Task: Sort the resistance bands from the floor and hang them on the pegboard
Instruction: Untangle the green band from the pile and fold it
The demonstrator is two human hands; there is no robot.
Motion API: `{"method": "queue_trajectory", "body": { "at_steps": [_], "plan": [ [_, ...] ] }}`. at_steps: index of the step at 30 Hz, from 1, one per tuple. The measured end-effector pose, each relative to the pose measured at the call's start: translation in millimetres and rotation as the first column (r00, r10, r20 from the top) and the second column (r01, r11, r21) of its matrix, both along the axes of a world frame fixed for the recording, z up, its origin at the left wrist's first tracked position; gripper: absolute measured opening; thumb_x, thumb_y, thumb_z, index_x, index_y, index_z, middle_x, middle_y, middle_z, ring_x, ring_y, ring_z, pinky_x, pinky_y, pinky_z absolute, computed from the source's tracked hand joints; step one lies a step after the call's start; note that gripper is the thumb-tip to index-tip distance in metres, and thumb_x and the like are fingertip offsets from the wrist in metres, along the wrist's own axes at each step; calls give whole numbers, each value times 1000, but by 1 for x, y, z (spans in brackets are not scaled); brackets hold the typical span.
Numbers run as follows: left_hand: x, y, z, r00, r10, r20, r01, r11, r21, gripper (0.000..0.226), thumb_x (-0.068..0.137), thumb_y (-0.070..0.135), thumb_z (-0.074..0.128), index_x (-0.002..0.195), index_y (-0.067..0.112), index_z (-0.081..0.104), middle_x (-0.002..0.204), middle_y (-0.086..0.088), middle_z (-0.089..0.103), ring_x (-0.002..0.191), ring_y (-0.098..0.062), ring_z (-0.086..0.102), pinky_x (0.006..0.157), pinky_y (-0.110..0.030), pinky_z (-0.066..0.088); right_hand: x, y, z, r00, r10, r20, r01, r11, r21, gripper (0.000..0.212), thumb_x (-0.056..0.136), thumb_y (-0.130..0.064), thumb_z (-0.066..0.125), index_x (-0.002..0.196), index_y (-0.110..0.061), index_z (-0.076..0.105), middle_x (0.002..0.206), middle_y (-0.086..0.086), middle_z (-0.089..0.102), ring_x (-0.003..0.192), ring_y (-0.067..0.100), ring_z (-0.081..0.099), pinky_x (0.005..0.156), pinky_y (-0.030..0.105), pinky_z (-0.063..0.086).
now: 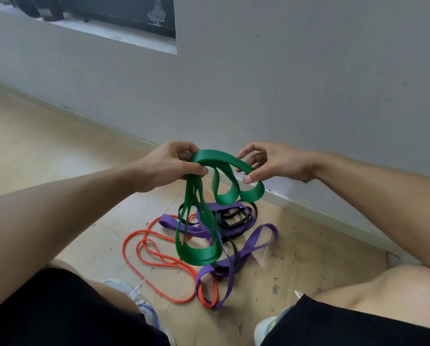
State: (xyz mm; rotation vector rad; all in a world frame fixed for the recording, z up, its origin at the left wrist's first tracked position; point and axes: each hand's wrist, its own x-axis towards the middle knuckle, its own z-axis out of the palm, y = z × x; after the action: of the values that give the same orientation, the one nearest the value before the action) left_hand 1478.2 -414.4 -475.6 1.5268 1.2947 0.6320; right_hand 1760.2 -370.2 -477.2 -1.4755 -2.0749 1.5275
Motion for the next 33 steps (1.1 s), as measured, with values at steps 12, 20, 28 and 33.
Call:
{"method": "queue_trajectory", "body": {
  "at_steps": [12, 20, 28, 33],
  "plan": [
    [-7, -1, 0, 997, 18, -80, -8, 993, 116, 23, 82, 8, 82, 101, 7, 68, 88, -7, 78, 87, -27, 74, 95, -47, 57, -9, -5, -25, 987, 89, 134, -99, 993, 70, 68, 81, -16, 88, 141, -20, 57, 133, -2, 65, 119, 15, 66, 93, 23, 55],
    [-13, 0, -5, 987, 13, -161, 9, 991, 137, 27, 81, 16, 84, 100, 8, 67, 91, -6, 79, 89, -28, 75, 93, -46, 58, -13, -4, -23, 984, 53, 173, -86, 978, 188, 37, 82, -16, 85, 116, -17, 71, 109, -3, 74, 99, 15, 73, 81, 23, 59],
    [-15, 5, -21, 911, -87, -403, 155, 978, 138, 27, 73, 36, 89, 87, 25, 68, 80, 6, 78, 72, -12, 73, 71, -33, 58, -8, -3, 1, 984, 18, 178, -82, 929, 361, 20, 81, -11, 77, 98, -18, 72, 87, 10, 71, 70, 12, 57, 68, 30, 44],
    [-15, 7, -26, 874, -113, -473, 209, 965, 156, 27, 73, 38, 89, 87, 30, 67, 76, 9, 74, 69, -8, 70, 65, -27, 55, -9, -8, 11, 977, 42, 210, -120, 920, 373, 18, 82, -11, 74, 98, -16, 69, 78, 4, 64, 65, 11, 52, 64, 30, 41]
  ]
}}
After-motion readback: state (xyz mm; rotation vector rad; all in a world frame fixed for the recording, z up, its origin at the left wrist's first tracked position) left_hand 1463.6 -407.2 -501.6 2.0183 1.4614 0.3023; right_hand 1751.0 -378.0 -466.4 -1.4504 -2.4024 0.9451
